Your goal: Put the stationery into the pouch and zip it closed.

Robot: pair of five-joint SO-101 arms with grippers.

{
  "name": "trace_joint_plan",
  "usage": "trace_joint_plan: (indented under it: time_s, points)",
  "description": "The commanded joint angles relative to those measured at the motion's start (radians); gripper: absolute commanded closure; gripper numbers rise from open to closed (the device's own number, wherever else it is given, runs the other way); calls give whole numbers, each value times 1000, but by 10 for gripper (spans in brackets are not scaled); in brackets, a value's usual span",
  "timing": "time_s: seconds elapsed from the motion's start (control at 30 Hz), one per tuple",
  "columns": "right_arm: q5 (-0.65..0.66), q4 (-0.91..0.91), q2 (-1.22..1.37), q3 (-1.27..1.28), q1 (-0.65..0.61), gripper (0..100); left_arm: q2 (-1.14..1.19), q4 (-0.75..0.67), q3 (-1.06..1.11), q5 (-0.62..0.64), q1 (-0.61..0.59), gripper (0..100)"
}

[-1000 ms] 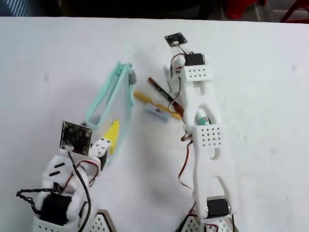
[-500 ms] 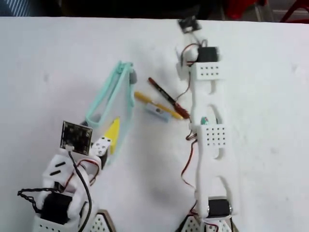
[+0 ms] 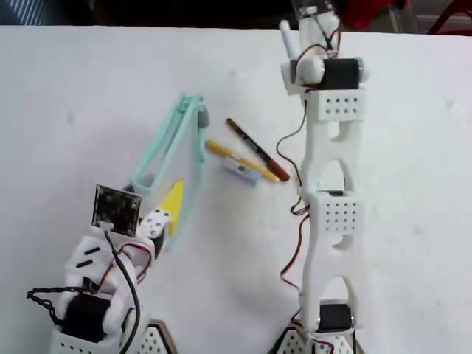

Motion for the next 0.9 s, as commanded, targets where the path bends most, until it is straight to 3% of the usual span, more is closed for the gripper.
trace_joint_plan:
  time_s: [0.0,0.87]
  points:
    - [-5,27,-142,-35,-7,982,-7,9,-15,3,5,815]
    - [-5,28,-588,-34,-8,982,-7,5,2,2,5,815]
